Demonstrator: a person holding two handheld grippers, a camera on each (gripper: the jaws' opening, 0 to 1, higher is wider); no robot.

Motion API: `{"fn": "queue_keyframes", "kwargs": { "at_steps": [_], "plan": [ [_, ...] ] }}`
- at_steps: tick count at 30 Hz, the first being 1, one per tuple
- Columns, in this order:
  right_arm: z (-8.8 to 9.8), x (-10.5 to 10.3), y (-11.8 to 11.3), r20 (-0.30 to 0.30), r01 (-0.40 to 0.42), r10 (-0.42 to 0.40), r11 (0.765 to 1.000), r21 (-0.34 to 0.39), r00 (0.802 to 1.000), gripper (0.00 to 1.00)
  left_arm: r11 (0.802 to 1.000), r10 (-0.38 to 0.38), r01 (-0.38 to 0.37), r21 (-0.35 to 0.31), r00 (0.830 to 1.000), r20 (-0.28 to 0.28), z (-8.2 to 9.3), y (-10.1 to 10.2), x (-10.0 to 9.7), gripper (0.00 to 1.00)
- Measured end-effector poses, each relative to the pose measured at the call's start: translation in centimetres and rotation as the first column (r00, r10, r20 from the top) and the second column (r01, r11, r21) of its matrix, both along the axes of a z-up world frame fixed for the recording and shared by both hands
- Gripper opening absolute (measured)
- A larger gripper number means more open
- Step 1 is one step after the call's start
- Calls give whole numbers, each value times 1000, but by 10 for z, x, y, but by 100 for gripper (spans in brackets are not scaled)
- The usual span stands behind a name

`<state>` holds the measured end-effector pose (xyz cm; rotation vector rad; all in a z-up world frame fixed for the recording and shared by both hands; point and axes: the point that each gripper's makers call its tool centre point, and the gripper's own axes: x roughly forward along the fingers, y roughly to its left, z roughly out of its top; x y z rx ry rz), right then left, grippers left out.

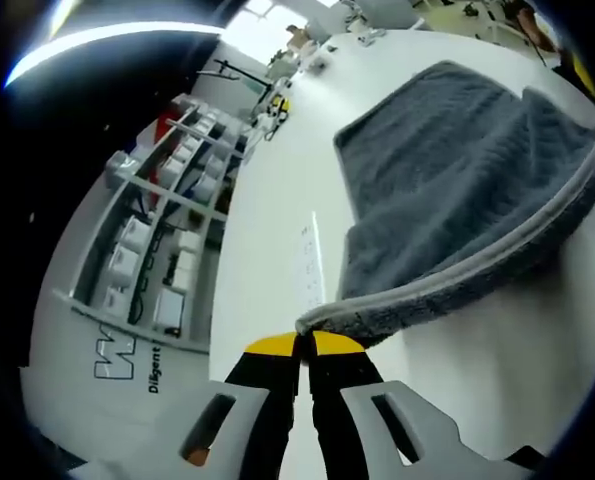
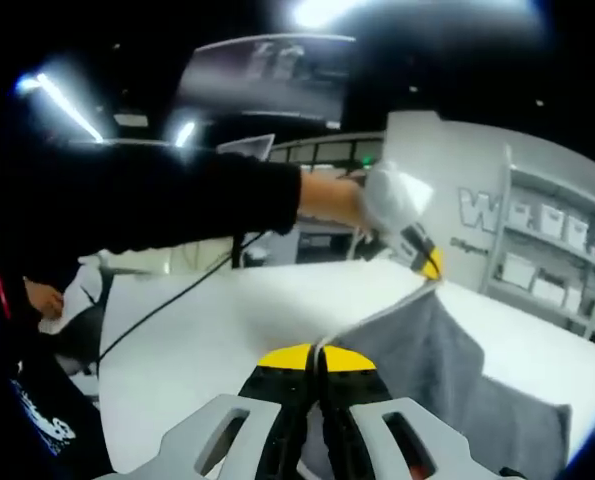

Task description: Open the folded towel by lifting each exposed corner and separating the folded layers until the towel lies flat within the target outline without major curled edges

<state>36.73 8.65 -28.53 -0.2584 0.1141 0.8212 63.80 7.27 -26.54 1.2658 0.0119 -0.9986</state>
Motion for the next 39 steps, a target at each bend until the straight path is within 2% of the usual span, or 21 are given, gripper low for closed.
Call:
{"fn": "queue_keyframes", "kwargs": {
  "at_steps": [4, 8, 15, 20, 22, 24, 28, 39],
  "plan": [
    [1, 1, 7, 2, -6, 6, 1000, -5, 1000, 0, 1000, 17, -17, -6, 1000, 5, 2, 14, 2, 2],
    [0, 2, 17, 5, -16, 16, 1000, -14, 1000, 0, 1000, 31, -31, -1, 999, 11, -2, 24, -5, 2],
    [-2, 1, 30, 6, -32, 32, 999, -31, 999, 0, 999, 42, -42, -3, 999, 14, -4, 31, -10, 2],
    [-3, 1, 30, 9, -41, 42, 998, -39, 999, 0, 998, 56, -56, 18, 998, 18, -11, 41, -12, 2],
    [-5, 4, 29, 8, -44, 44, 998, -44, 999, 0, 993, 65, -71, 95, 996, 66, -17, 51, -10, 2],
    [-5, 4, 43, 3, -48, 48, 998, -43, 999, 0, 993, 61, -67, 102, 996, 60, -24, 51, -13, 2],
    [-9, 2, 54, 7, -62, 63, 996, -59, 998, 0, 990, 65, -73, 124, 996, 62, -27, 56, -14, 2],
    [-9, -3, 69, 13, -90, 91, 993, -71, 996, 0, 983, 98, -106, 149, 993, 64, -26, 82, -17, 2]
  ]
}}
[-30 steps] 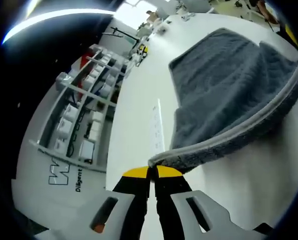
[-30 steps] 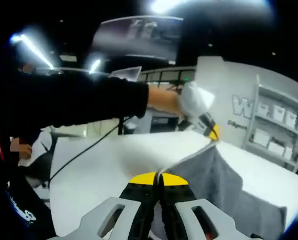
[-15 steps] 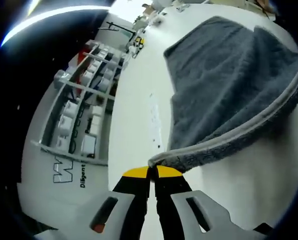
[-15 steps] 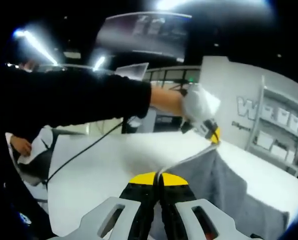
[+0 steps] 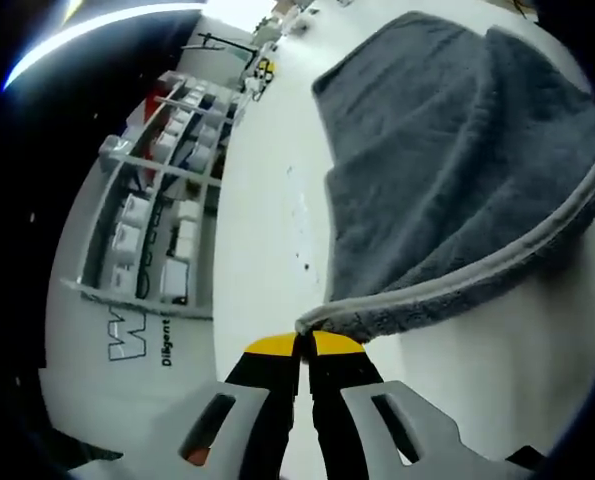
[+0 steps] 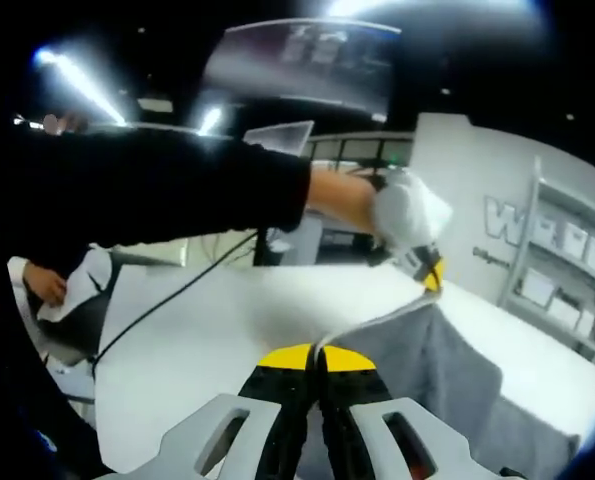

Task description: Open the folded towel by lifting each exposed corner and separating the folded layers until the towel lies flat within the target outline without major curled edges

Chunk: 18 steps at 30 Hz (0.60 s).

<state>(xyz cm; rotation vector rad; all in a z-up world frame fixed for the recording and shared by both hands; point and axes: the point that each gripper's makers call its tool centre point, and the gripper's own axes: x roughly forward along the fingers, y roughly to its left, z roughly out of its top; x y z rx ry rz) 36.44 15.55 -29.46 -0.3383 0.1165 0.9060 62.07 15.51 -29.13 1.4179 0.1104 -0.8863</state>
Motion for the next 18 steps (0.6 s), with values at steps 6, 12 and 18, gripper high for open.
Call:
{"fn": "queue_keyframes", "kwargs": {
  "at_steps": [6, 12, 18],
  "plan": [
    [-1, -2, 8, 5, -11, 11, 1000, -15, 1000, 0, 1000, 13, -13, 12, 1000, 4, -2, 12, -3, 2],
    [0, -4, 19, 13, -29, 30, 999, -27, 999, 0, 1000, 21, -21, 12, 1000, 4, 0, 19, -5, 2],
    [6, -1, 30, 25, -34, 35, 999, -32, 999, 0, 999, 39, -39, 15, 999, 10, 7, 32, -5, 2]
  ]
}}
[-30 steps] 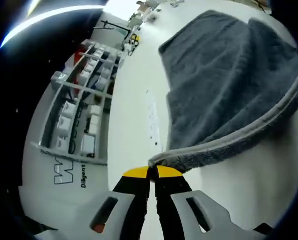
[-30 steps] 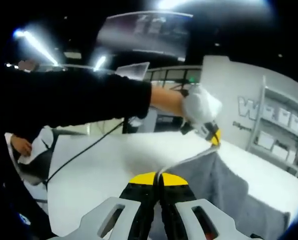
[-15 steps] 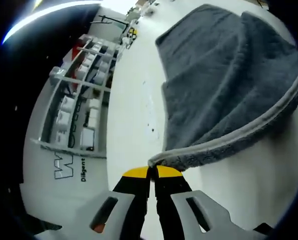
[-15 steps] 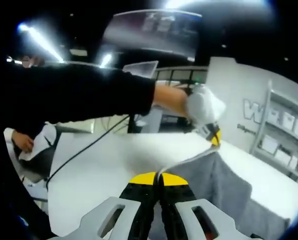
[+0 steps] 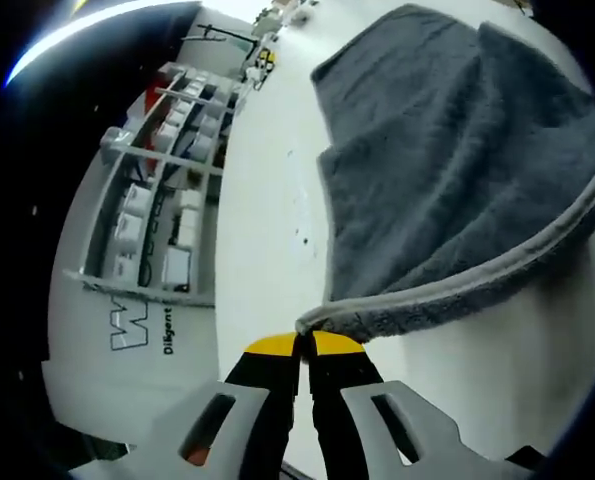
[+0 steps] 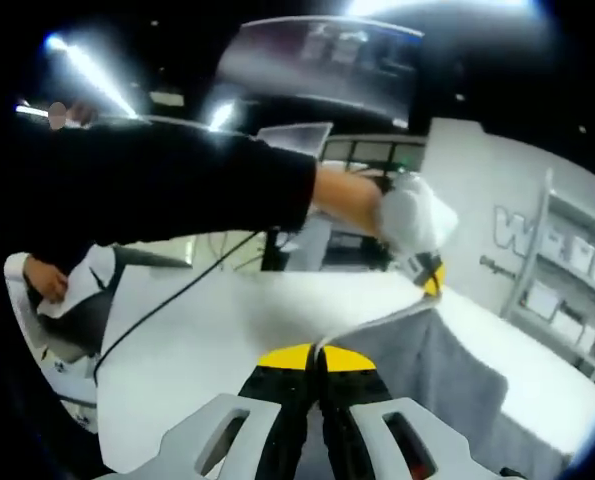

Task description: Open the folded towel by lifting each exposed corner and separating the folded layers until the towel lies flat within the target outline without major curled edges

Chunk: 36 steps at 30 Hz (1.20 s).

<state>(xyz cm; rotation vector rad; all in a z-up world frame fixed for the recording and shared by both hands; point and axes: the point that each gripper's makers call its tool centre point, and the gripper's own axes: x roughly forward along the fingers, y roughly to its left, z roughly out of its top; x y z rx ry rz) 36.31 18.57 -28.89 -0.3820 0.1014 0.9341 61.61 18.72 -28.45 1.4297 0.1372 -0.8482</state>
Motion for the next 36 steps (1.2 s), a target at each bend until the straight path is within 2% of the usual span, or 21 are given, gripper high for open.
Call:
{"fn": "queue_keyframes", "kwargs": {
  "at_steps": [10, 22, 29, 33, 36],
  "plan": [
    [1, -2, 23, 17, -48, 48, 999, -24, 999, 0, 999, 25, -25, 27, 1000, -1, -2, 22, -5, 2],
    [6, -4, 32, 34, -65, 67, 996, -53, 997, 0, 998, 52, -52, 30, 999, 1, 7, 44, -7, 2],
    [3, -7, 44, 28, -94, 96, 993, -66, 995, 0, 996, 79, -78, 51, 997, -7, 1, 64, -10, 2],
    [13, -3, 57, 18, -108, 109, 992, -58, 994, 0, 995, 85, -84, 45, 996, -11, 1, 69, -13, 2],
    [10, -2, 58, 18, -117, 118, 991, -60, 993, 0, 995, 90, -89, 54, 996, -17, -3, 74, -12, 2]
  ]
}}
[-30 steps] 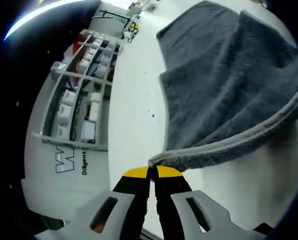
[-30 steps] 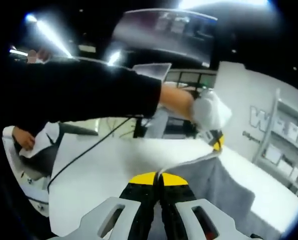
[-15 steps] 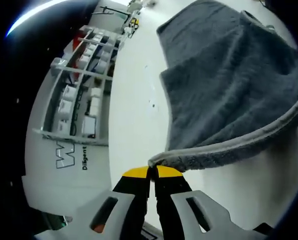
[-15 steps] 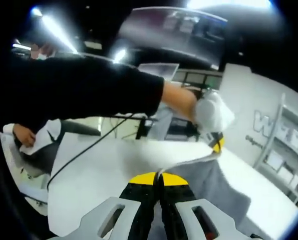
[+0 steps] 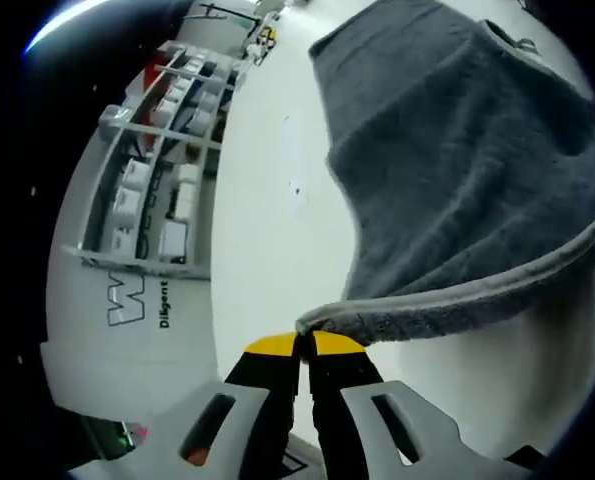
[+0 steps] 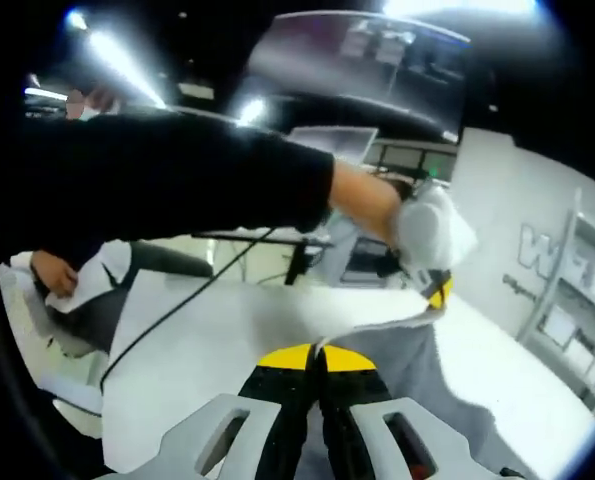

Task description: Open the folded towel by lifting each exposed corner and separating the folded layers until the towel lies flat within the target outline without major curled edges

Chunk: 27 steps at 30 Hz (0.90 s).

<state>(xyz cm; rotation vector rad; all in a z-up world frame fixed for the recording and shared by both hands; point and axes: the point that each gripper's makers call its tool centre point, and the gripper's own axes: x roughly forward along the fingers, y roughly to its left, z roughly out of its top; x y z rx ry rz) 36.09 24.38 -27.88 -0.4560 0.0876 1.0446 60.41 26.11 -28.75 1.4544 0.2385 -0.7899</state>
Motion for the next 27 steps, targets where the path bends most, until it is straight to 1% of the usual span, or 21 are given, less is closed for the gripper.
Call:
{"fn": "queue_keyframes", "kwargs": {
  "at_steps": [3, 4, 8, 12, 15, 18, 22, 24, 27],
  "plan": [
    [0, 0, 1, 0, -7, 7, 1000, -4, 1000, 0, 1000, 8, -8, 10, 1000, -9, -5, 7, 0, 2],
    [0, -3, 9, 1, -8, 8, 1000, -5, 1000, 0, 1000, 11, -11, 10, 1000, -11, -6, 9, 0, 2],
    [0, -4, 20, 3, -14, 14, 1000, -14, 1000, 0, 1000, 28, -28, 13, 999, -21, -11, 19, 0, 2],
    [0, -5, 37, 13, -30, 31, 999, -28, 999, 0, 998, 47, -46, 33, 999, -23, -14, 32, 1, 3],
    [-3, -6, 49, 10, -47, 47, 998, -40, 999, 0, 998, 56, -55, 40, 998, -20, -14, 38, 2, 3],
    [-10, -6, 54, 2, -56, 56, 997, -54, 998, 0, 997, 56, -55, 48, 998, -18, -16, 42, 0, 3],
    [-12, -2, 59, -14, -66, 65, 996, -67, 998, 0, 996, 55, -53, 65, 998, -24, -20, 47, -1, 3],
    [-13, 0, 64, -32, -72, 70, 995, -68, 997, 0, 996, 56, -54, 66, 998, -25, -20, 48, -1, 3],
    [-14, 8, 72, -35, -71, 68, 995, -73, 997, 0, 996, 55, -53, 70, 998, -24, -21, 50, 0, 3]
  ]
}}
